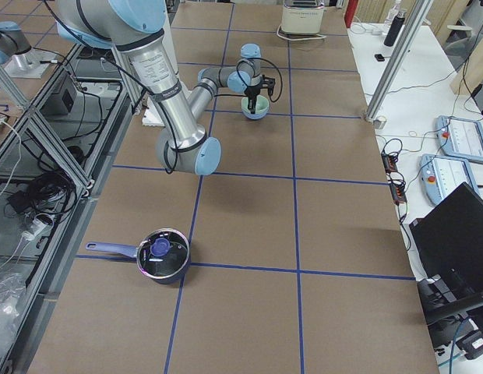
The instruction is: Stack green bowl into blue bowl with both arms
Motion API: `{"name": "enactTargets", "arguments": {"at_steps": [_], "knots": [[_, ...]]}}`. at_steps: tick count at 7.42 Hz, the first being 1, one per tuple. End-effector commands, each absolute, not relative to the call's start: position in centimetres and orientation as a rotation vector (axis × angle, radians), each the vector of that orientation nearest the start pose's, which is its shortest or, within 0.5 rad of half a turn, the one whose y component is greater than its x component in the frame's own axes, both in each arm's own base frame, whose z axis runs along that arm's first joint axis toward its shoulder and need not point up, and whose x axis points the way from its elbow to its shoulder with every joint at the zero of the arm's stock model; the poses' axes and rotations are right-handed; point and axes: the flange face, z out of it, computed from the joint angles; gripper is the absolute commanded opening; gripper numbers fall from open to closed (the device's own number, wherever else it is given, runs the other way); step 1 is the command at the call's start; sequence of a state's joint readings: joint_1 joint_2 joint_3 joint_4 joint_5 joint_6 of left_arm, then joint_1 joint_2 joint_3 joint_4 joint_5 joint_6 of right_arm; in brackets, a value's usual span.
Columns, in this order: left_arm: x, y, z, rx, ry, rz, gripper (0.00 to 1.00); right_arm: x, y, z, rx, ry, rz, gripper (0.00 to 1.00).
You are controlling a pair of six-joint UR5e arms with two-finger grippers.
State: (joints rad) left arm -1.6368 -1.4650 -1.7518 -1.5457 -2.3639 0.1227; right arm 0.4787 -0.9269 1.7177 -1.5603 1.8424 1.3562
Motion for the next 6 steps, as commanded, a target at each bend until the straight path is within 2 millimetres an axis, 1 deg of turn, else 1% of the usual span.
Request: {"name": "enactTargets", "arguments": {"at_steps": [1,4,5,6], "knots": [[-9.11,-44.44,62.04,0.122,0.785,0.075,0.98,-54.77,-40.66,22.46,0.057,-0.856,0.147,0.00],[-9.18,-44.42,62.04,0.122,0.785,0.074,0.98,-54.83,-40.56,23.05,0.052,-0.847,0.146,0.00],[-9.18,-44.42,62.04,0.122,0.785,0.074,0.99,-54.80,-40.54,22.88,0.052,-0.850,0.147,0.18],[-9.18,-44.42,62.04,0.122,0.785,0.074,0.99,-54.72,-40.51,22.85,0.055,-0.851,0.146,0.76]]}}
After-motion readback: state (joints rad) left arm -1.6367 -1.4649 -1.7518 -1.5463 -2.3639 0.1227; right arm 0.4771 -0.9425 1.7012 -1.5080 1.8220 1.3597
